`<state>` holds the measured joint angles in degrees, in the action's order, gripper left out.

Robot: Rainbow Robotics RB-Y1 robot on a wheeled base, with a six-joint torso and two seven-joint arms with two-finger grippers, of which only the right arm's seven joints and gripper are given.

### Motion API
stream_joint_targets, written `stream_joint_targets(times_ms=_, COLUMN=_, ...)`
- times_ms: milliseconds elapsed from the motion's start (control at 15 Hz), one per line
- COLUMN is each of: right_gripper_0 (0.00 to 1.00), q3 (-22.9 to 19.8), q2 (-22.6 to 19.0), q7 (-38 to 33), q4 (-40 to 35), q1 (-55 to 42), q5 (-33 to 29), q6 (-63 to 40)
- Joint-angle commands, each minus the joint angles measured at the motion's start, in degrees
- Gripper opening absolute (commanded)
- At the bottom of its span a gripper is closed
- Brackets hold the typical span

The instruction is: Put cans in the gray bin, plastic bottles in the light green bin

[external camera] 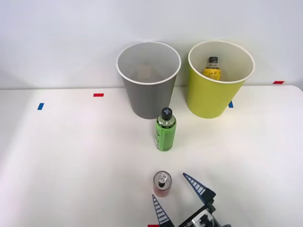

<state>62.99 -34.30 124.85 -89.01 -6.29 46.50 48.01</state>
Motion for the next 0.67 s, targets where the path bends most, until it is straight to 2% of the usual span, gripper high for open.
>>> stream_joint_targets(times_ms=67, right_gripper_0=1.0, q3=0.2, q2=0.7, q7=-0.4, q4=0.6, q1=1.9, q5=0.0, q6=-1.2)
stream_joint_targets(times_ms=667, right_gripper_0=1.0, q3=-0.7, q2=3.1, q7=-0.3, q4=0.6, q1=2.7, q5=0.1, q6=-4.1)
